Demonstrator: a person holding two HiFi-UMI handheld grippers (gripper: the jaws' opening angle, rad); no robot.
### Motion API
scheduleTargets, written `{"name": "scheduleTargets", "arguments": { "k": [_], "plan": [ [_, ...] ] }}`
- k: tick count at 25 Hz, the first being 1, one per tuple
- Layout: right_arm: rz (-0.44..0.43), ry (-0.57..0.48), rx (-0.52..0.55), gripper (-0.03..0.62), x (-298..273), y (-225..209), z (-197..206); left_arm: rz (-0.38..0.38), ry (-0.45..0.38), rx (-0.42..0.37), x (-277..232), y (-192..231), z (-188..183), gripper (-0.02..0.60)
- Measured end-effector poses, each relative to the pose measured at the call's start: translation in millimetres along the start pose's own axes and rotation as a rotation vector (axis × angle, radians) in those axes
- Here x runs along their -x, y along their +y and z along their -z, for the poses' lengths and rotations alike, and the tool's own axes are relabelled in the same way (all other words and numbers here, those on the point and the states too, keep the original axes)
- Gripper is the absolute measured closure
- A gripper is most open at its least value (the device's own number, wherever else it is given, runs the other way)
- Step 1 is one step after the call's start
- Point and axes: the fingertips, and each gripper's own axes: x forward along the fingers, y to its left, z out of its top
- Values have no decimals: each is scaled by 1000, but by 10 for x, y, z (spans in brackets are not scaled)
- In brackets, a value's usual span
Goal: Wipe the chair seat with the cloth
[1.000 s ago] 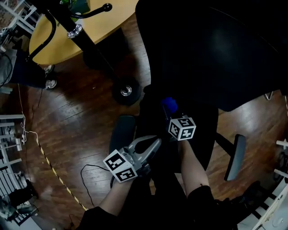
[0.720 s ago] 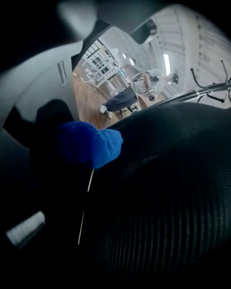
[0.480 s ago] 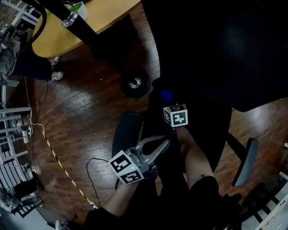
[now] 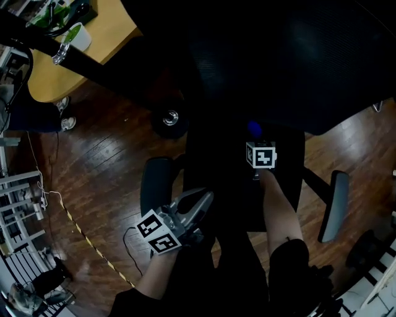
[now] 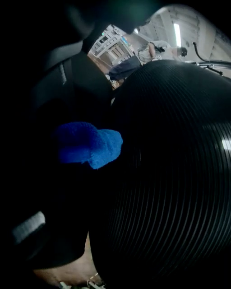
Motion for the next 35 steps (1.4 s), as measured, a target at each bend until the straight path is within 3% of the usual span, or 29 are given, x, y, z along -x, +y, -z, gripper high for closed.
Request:
{"name": "scheduleTargets", "arguments": {
  "k": [5,10,21,23,26,31,35],
  "plan": [
    [174,2,-62,559,476,-1043,218,4,41,5,39,-48,132,589],
    [287,13,-102,559,890,-1625,419,-16,74,7,33,-19,169,589],
    [218,-61,-159,559,987,-1738,386,-7,58,-7,-1,-133,130,589],
    [187,-64,-180,559,1017,-1599,292,-1,42,-9,33,-178,79,589],
    [78,-62,-116,559,895,-1068,126,2,12,-19,106,-249,-34,589],
    [-174,-34,-41,559,436,359,-4,-9,-33,-65,265,-310,-242,589],
    [-320,-28,26,559,217,1419,-112,-16,-73,-67,372,-315,-365,589]
  ]
}}
